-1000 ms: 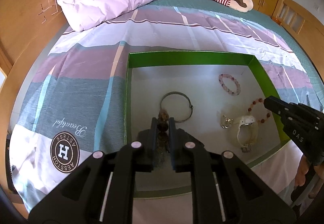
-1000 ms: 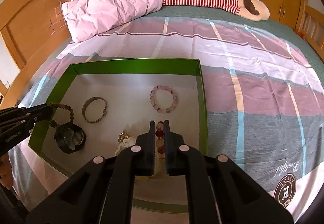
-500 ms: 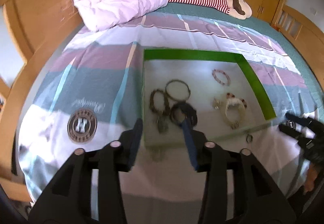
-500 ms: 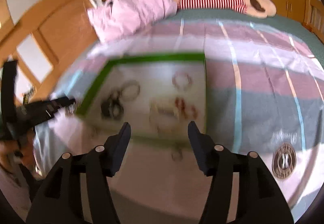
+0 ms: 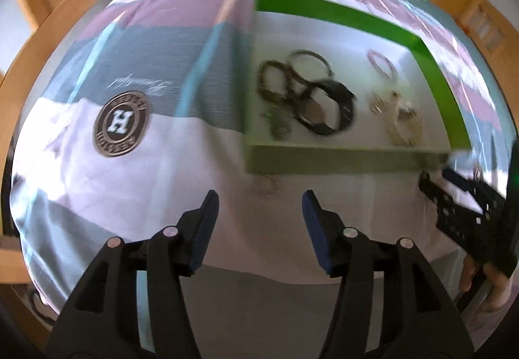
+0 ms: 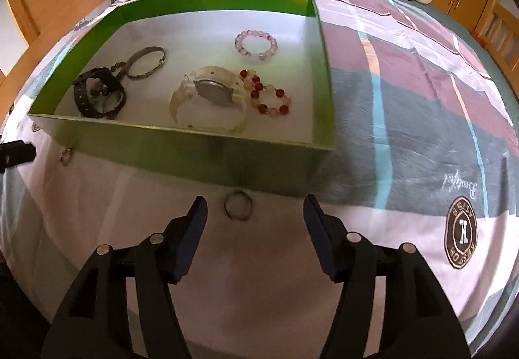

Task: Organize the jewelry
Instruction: 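Lower the left gripper onto the small crystal ring and close it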

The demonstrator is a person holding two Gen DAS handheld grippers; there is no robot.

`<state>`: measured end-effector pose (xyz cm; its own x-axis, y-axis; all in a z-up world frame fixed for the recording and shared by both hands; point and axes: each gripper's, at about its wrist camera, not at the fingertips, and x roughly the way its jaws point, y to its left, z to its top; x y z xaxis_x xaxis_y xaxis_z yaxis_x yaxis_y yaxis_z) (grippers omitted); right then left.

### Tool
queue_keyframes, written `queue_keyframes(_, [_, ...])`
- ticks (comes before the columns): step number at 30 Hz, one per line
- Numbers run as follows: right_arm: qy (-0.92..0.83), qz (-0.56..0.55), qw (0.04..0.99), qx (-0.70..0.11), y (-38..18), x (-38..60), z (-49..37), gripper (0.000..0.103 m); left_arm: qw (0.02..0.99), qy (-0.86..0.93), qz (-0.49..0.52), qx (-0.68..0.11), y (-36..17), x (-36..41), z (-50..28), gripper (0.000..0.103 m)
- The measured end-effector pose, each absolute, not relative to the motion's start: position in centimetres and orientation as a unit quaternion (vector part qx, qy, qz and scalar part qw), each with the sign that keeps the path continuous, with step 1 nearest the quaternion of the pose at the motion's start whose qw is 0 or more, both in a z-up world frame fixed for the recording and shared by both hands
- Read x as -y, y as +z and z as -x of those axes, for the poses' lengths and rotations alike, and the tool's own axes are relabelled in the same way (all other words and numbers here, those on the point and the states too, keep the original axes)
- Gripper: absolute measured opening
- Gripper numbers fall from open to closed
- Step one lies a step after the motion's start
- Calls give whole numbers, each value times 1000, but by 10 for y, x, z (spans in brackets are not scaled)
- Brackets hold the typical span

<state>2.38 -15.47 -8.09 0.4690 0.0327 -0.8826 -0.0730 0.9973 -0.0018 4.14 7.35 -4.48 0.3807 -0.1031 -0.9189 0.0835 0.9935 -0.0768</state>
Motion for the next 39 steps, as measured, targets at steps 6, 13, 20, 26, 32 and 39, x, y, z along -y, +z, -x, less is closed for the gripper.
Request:
queue_keyframes(6, [41, 20, 851, -522, -85, 149, -23, 21, 841, -85, -23, -533, -37, -52, -32, 58])
queue_keyframes(13, [84, 22, 842, -533, -82, 134, -11, 21, 840, -81, -28, -536, -39, -50, -34, 58])
queue_keyframes(20, [98, 21, 840, -533, -75, 126, -6, 23, 836, -79, -34, -541, -44, -50, -34, 62])
queue_keyframes(26, [72, -30, 847, -526, -67, 151, -7, 29, 817, -63, 28, -573, -58, -73, -51, 65])
queue_keyframes(32, [69, -24, 845, -529, -70, 152, -5, 29, 802, -38, 56, -593, -78, -83, -65, 65])
queue_keyframes(39, [72, -13, 846, -528, -72, 146, -3, 29, 798, -25, 39, -601, -95, -78, -82, 62])
